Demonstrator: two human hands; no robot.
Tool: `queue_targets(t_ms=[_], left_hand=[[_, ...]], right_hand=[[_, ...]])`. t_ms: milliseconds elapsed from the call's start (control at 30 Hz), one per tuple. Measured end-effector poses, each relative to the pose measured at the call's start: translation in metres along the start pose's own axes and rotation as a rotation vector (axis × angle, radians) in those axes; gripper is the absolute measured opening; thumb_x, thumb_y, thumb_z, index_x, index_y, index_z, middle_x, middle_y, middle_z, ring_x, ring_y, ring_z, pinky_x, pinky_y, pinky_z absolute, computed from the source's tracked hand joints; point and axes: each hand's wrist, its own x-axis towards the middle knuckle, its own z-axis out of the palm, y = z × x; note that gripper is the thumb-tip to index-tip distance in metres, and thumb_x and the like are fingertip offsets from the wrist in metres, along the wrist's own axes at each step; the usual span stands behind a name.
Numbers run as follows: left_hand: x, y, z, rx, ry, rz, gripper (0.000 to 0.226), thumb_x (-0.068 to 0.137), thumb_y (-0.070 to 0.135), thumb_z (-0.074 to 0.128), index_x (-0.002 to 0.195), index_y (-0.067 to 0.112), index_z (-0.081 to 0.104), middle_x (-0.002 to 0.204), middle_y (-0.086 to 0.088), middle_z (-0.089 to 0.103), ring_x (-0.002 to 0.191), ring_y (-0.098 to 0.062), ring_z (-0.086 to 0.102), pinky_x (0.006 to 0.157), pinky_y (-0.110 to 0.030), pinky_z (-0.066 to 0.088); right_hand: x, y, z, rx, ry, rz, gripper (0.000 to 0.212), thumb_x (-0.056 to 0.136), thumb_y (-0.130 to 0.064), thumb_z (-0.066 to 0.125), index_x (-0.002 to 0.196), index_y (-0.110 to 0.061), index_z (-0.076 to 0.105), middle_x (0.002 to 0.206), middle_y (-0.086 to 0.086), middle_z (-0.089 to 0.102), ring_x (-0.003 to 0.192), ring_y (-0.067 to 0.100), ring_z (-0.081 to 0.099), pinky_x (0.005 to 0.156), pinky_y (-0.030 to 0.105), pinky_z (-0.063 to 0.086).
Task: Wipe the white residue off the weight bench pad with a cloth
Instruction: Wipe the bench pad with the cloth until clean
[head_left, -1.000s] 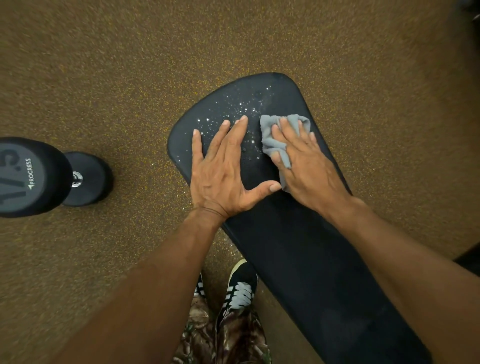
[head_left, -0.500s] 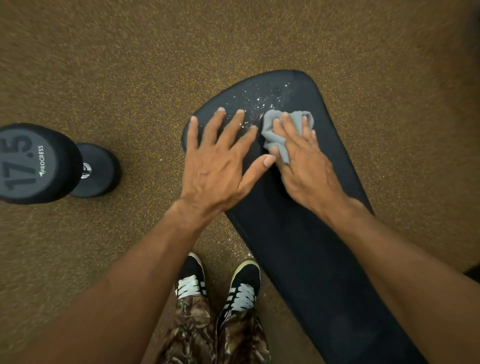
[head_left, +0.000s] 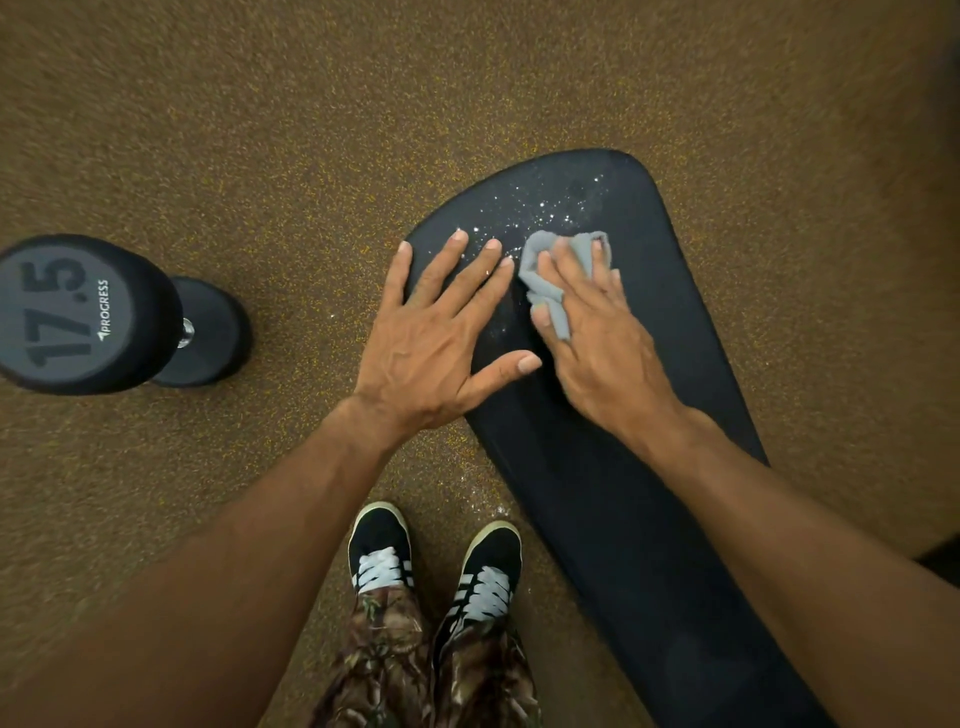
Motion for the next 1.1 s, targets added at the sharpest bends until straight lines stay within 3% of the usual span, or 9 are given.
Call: queue_targets(t_ms=[100,200,367,467,567,800,900,1000,1100], left_hand=[[-0.001,-0.001,-0.002,-0.001,-0.007,0.007,0.099,0.091,0.082,0.004,0.157,0.015,0.034,0.165,-0.004,0.030,0.155,-0.029,0.018,0.121,-0.063,0.013],[-0.001,-0.001,-0.003,0.010,-0.017,0.008,0.102,0.089,0.085,0.003,0.157,0.015,0.032,0.165,-0.004,0.029,0.155,-0.029,0.016,0.121,-0.063,0.011],[-0.001,0.002,-0.001,0.010,0.014,-0.007,0.104,0.088,0.086,0.005,0.157,0.015,0.034,0.165,-0.003,0.031,0.155,-0.029,0.018,0.121,-0.063,0.011],[-0.002,0.002,0.000,0.004,0.012,-0.002,0.103,0.088,0.086,0.006,0.158,0.016,0.033,0.165,-0.003,0.029,0.156,-0.028,0.016,0.122,-0.063,0.011],[-0.002,-0.002,-0.002,0.029,-0.021,0.028,0.103,0.088,0.086,0.005,0.159,0.016,0.030,0.167,-0.004,0.024,0.156,-0.028,0.013,0.121,-0.063,0.011],[-0.004,-0.009,-0.003,0.032,-0.016,0.057,0.103,0.087,0.086,0.007,0.159,0.015,0.030,0.167,-0.009,0.023,0.156,-0.029,0.013,0.123,-0.060,0.008],[-0.005,-0.011,-0.002,-0.041,0.013,0.056,0.100,0.090,0.084,0.011,0.157,0.013,0.034,0.166,-0.010,0.026,0.156,-0.028,0.015,0.124,-0.059,0.008],[-0.005,-0.014,-0.004,-0.103,0.022,0.056,0.098,0.091,0.082,0.014,0.155,0.013,0.039,0.165,-0.010,0.028,0.156,-0.027,0.016,0.125,-0.056,0.007],[-0.006,-0.019,-0.006,-0.116,0.000,0.075,0.098,0.091,0.082,0.012,0.155,0.012,0.039,0.165,-0.010,0.028,0.156,-0.026,0.015,0.126,-0.054,0.006]], right_hand=[[-0.019,0.009,0.004,-0.100,-0.075,-0.122,0.062,0.103,-0.047,0.024,0.155,-0.013,0.031,0.166,-0.001,0.021,0.155,0.021,0.001,0.125,0.038,0.002],[-0.024,0.025,-0.012,-0.229,-0.104,-0.098,0.064,0.103,-0.049,0.020,0.157,-0.016,0.027,0.167,-0.003,0.018,0.155,0.022,0.001,0.126,0.043,0.005],[0.003,0.000,-0.009,-0.081,-0.044,0.097,0.059,0.108,-0.042,0.026,0.159,-0.014,0.016,0.169,0.000,0.005,0.155,0.027,-0.011,0.125,0.043,0.000],[-0.004,-0.006,0.006,-0.035,-0.044,0.017,0.063,0.105,-0.045,0.026,0.158,-0.012,0.019,0.169,0.001,0.007,0.154,0.027,-0.011,0.125,0.043,0.001],[-0.027,0.016,-0.001,-0.191,-0.107,-0.110,0.065,0.103,-0.048,0.022,0.158,-0.014,0.022,0.168,0.000,0.011,0.155,0.026,-0.004,0.124,0.042,0.004],[-0.002,0.000,0.000,-0.038,0.003,0.087,0.057,0.108,-0.036,0.032,0.157,-0.009,0.023,0.168,0.005,0.011,0.155,0.028,-0.005,0.126,0.045,0.006],[-0.012,-0.009,0.011,0.003,-0.008,-0.010,0.059,0.105,-0.040,0.031,0.156,-0.010,0.028,0.167,0.003,0.016,0.155,0.027,-0.002,0.125,0.042,0.012],[-0.030,0.007,0.005,-0.149,-0.110,-0.141,0.063,0.102,-0.043,0.024,0.157,-0.011,0.026,0.167,0.001,0.015,0.155,0.026,0.002,0.125,0.046,0.012],[-0.026,0.017,-0.010,-0.198,-0.116,-0.050,0.059,0.107,-0.044,0.025,0.158,-0.014,0.021,0.168,-0.002,0.011,0.155,0.023,-0.001,0.126,0.047,0.008]])
